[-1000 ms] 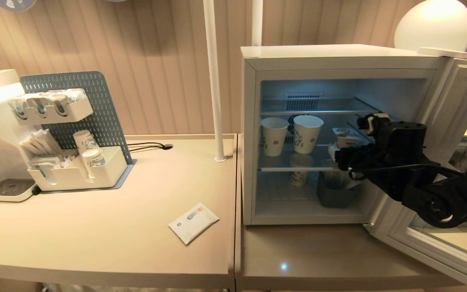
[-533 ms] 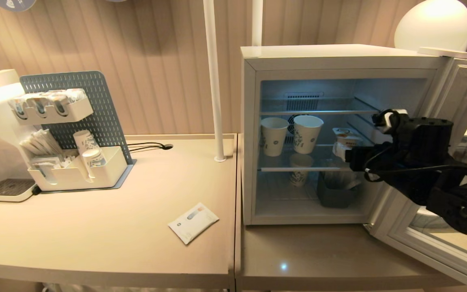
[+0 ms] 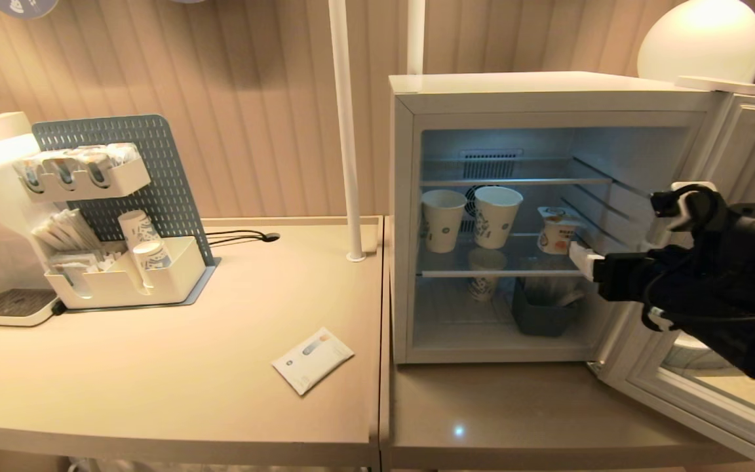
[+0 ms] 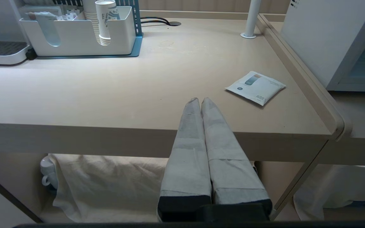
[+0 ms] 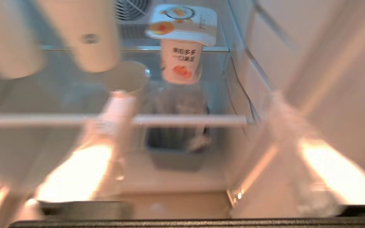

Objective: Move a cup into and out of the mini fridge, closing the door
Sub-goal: Close the freezer door

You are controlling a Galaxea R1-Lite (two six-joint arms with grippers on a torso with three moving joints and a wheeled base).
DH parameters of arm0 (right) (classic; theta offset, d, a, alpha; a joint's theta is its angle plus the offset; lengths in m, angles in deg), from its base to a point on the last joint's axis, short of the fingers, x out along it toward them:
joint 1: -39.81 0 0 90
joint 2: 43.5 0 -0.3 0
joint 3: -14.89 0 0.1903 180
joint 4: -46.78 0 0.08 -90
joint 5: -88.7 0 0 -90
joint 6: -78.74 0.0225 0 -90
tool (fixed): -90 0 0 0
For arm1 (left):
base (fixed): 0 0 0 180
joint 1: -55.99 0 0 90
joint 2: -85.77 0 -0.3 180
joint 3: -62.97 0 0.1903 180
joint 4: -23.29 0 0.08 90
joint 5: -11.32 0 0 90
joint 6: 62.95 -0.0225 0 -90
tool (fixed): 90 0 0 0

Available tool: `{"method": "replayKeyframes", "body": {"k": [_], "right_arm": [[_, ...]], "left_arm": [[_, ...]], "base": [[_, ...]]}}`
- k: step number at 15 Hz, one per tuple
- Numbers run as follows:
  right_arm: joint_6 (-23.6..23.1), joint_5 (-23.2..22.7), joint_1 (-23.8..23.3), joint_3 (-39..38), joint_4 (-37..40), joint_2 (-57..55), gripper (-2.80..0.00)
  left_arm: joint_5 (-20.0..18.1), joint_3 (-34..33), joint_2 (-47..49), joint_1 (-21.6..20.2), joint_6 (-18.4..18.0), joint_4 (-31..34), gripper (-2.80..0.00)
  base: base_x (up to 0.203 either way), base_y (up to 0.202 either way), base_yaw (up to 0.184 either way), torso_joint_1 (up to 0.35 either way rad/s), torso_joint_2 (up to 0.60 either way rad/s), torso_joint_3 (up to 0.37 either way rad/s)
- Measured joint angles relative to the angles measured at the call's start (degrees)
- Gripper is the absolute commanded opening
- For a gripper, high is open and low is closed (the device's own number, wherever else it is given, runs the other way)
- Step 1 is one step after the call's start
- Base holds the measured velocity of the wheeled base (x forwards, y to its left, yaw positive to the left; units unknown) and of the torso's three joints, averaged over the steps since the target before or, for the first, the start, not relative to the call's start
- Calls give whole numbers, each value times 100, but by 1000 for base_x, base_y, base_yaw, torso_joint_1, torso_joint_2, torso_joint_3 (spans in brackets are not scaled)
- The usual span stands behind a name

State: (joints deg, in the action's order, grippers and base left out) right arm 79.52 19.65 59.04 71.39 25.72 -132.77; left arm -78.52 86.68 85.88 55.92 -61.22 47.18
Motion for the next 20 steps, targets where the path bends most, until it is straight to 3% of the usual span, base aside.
{"method": "replayKeyframes", "body": {"k": [5, 9, 12, 14, 18, 20], "right_arm": [[-10, 495, 339, -378, 1265, 2003, -280], [-54, 1739, 338, -296, 3181, 3888, -280], [-191, 2338, -641, -135, 4567, 5222, -280], [-383, 2422, -1197, -124, 5137, 6026, -280], [-443, 2337, -1687, -844, 5430, 7386, -280], [-385, 1571, -1794, -1224, 5428, 8025, -280]], "left_arm": [[0, 1, 0, 0, 0, 0, -280], [0, 1, 0, 0, 0, 0, -280], [-1, 1, 0, -2, -1, -1, -280], [-1, 1, 0, 0, 0, 0, -280], [0, 1, 0, 0, 0, 0, -280], [0, 1, 0, 0, 0, 0, -280]], "base": [[0, 0, 0, 0, 0, 0], [0, 0, 0, 0, 0, 0], [0, 0, 0, 0, 0, 0], [0, 0, 0, 0, 0, 0], [0, 0, 0, 0, 0, 0], [0, 0, 0, 0, 0, 0]]}}
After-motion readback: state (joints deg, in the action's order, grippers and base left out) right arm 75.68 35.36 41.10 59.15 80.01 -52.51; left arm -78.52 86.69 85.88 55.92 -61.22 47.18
